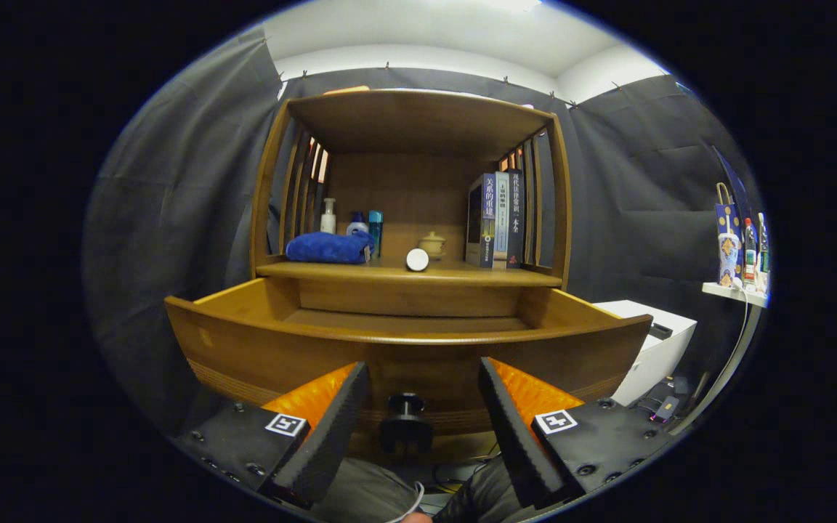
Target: Pull open the drawer, take out the items inside it, and place them on the countertop above the cabinet.
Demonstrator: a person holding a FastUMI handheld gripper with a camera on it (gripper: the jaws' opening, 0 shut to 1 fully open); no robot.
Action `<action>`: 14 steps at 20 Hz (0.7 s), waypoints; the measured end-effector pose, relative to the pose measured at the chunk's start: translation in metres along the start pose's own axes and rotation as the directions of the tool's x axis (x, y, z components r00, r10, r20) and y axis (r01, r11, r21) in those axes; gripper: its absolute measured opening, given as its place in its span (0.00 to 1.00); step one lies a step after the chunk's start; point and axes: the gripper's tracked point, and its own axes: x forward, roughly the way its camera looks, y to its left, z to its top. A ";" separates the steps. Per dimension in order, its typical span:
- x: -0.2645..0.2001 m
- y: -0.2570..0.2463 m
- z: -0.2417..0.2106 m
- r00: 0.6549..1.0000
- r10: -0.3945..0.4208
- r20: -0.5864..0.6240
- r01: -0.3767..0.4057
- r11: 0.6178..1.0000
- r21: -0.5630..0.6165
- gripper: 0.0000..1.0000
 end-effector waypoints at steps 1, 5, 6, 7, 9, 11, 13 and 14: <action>0.002 0.001 -0.004 1.000 0.003 -0.005 -0.003 1.000 0.003 0.99; 0.008 0.003 -0.006 1.000 0.025 0.018 -0.026 0.999 0.039 0.98; 0.011 0.005 -0.007 0.999 0.042 0.021 -0.043 0.998 0.040 0.98; 0.010 0.005 -0.008 0.999 0.045 0.028 -0.047 0.998 0.050 0.98; 0.009 0.005 -0.008 0.998 0.051 0.042 -0.054 0.996 0.074 0.97; 0.011 0.004 -0.008 0.997 0.053 0.047 -0.056 0.997 0.060 0.97; 0.013 0.003 -0.010 0.997 0.059 0.042 -0.062 0.996 0.063 0.98; 0.015 0.003 -0.011 0.997 0.063 0.037 -0.066 0.996 0.063 0.98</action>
